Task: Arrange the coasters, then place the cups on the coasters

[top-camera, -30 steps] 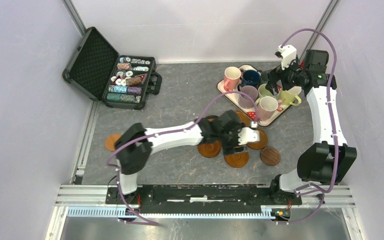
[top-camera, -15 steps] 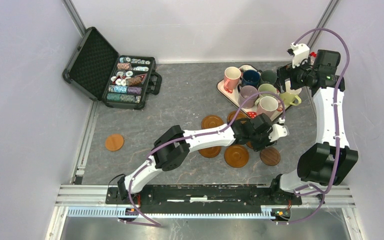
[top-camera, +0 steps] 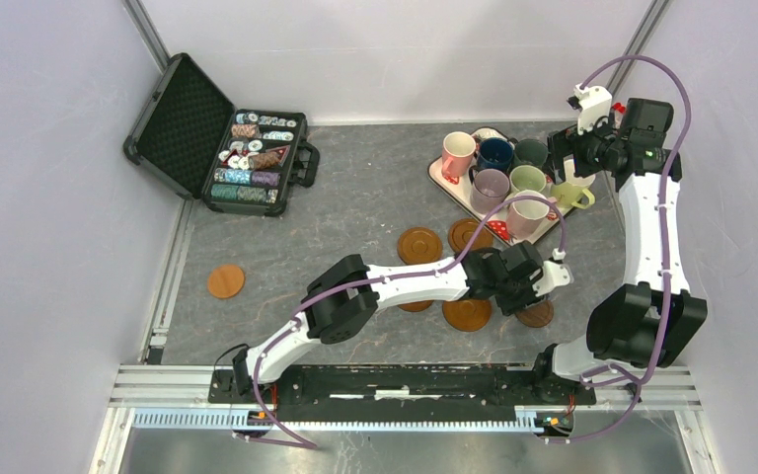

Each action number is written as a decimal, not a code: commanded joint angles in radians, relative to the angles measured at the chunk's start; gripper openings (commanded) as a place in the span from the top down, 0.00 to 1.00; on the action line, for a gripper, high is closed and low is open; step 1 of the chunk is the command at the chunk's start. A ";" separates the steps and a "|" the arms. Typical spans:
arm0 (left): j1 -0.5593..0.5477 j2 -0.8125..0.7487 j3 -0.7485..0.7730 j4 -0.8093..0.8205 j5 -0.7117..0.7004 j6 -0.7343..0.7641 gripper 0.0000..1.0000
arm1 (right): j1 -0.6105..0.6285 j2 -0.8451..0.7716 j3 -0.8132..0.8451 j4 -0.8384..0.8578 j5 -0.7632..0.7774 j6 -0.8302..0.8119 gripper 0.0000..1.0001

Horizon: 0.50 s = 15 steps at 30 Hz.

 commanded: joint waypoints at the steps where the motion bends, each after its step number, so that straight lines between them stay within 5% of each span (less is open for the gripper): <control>1: -0.009 0.027 0.005 0.005 -0.026 -0.057 0.54 | -0.005 -0.051 0.023 0.009 0.011 -0.011 0.02; 15: -0.010 0.095 0.039 -0.021 -0.090 -0.129 0.52 | -0.005 -0.091 -0.009 -0.009 0.014 -0.030 0.02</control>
